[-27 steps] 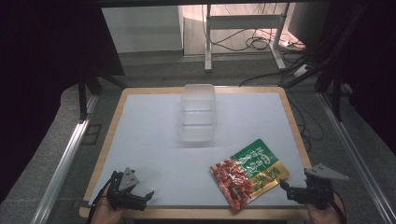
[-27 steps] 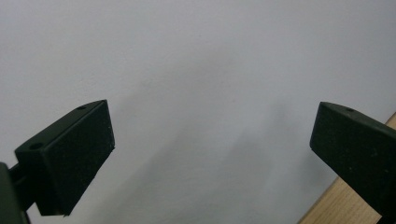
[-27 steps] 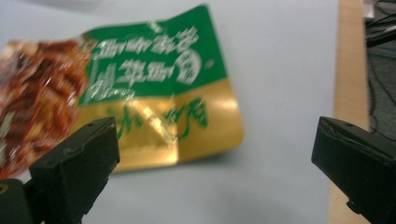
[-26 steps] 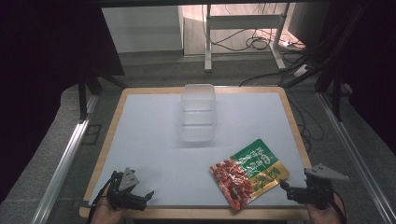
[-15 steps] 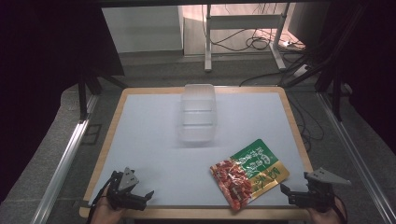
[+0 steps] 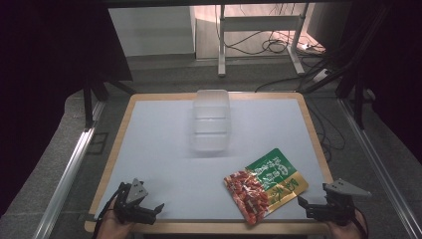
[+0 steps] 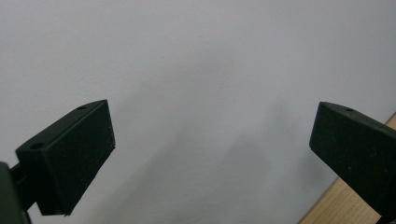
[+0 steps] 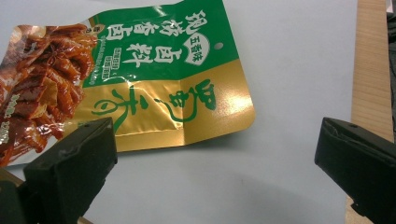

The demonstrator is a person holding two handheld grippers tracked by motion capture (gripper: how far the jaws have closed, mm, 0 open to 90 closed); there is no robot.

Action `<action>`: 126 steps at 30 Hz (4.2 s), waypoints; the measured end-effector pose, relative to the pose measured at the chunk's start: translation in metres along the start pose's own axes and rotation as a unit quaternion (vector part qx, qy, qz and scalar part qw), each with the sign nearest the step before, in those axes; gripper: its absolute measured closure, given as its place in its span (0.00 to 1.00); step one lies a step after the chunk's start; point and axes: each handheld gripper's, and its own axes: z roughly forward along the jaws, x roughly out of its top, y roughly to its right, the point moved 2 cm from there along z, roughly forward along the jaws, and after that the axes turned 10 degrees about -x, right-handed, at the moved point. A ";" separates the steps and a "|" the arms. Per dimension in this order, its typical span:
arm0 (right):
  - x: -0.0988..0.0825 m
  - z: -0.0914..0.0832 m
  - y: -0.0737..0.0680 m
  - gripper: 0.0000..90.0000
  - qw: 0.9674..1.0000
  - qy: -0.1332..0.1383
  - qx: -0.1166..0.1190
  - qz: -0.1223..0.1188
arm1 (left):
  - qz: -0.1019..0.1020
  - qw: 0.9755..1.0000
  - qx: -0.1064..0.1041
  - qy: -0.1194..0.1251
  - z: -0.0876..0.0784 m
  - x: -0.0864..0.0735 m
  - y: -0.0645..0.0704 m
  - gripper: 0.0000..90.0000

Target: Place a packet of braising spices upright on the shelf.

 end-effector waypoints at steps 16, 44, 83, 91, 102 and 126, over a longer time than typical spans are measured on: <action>0.007 0.004 -0.004 0.00 1.000 0.020 0.003 -0.005 | 0.001 1.000 -0.001 0.000 0.000 0.000 0.000 0.00; 0.023 0.019 -0.010 0.00 0.999 0.044 0.020 -0.006 | 0.005 1.000 0.000 -0.003 0.000 0.000 0.001 0.00; 0.049 0.069 -0.016 0.02 0.998 0.007 0.041 -0.038 | 0.013 1.000 0.001 -0.009 0.001 0.001 0.002 0.00; 0.055 0.081 -0.012 0.04 0.997 -0.015 0.049 -0.053 | 0.016 1.000 0.003 -0.011 0.002 0.001 0.003 0.00; 0.064 0.103 -0.005 0.20 0.995 -0.052 0.063 -0.058 | 0.017 1.000 0.003 -0.013 0.003 0.001 0.004 0.00; 0.073 0.101 -0.031 0.78 0.982 -0.102 0.087 -0.131 | 0.020 1.000 0.005 -0.015 0.003 0.001 0.004 0.00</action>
